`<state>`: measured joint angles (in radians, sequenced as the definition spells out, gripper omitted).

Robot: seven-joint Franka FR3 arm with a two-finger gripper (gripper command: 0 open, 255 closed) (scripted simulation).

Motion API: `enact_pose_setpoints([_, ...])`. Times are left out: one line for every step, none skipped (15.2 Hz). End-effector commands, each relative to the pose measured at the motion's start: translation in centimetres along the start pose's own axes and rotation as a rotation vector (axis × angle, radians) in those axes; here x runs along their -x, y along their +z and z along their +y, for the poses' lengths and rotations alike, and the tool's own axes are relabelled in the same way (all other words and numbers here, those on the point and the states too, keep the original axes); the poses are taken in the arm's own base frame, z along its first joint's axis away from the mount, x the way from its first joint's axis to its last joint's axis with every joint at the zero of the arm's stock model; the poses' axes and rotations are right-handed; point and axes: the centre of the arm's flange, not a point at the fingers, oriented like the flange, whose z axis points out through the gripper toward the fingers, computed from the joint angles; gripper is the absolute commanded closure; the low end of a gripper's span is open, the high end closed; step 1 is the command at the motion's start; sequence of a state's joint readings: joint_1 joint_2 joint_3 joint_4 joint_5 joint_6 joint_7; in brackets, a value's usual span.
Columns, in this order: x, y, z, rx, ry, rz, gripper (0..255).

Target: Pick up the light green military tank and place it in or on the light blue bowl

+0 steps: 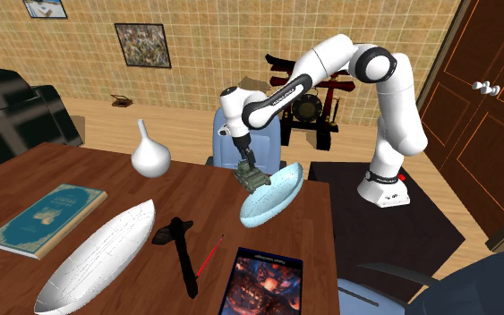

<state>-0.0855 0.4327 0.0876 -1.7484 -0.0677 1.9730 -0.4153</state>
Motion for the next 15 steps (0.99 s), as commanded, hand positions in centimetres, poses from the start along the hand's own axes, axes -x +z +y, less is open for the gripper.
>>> enact_pose_setpoints([0.01,0.08,0.0,0.0,0.0,0.0,0])
enact_pose_setpoints([0.01,0.08,0.0,0.0,0.0,0.0,0])
enact_pose_setpoints([0.01,0.08,0.0,0.0,0.0,0.0,0])
enact_pose_setpoints([0.01,0.08,0.0,0.0,0.0,0.0,0])
enact_pose_setpoints([0.01,0.07,0.0,0.0,0.0,0.0,0])
enact_pose_setpoints([0.01,0.07,0.0,0.0,0.0,0.0,255])
enact_pose_setpoints([0.01,0.07,0.0,0.0,0.0,0.0,255])
enact_pose_setpoints([0.01,0.07,0.0,0.0,0.0,0.0,255])
enact_pose_setpoints([0.01,0.07,0.0,0.0,0.0,0.0,255])
enact_pose_setpoints([0.01,0.07,0.0,0.0,0.0,0.0,255])
enact_pose_setpoints([0.01,0.07,0.0,0.0,0.0,0.0,255])
enact_pose_setpoints([0.0,0.07,0.0,0.0,0.0,0.0,255])
enact_pose_setpoints([0.0,0.07,0.0,0.0,0.0,0.0,255])
enact_pose_setpoints([0.0,0.06,0.0,0.0,0.0,0.0,255])
enact_pose_setpoints([0.01,0.08,0.0,0.0,0.0,0.0,255])
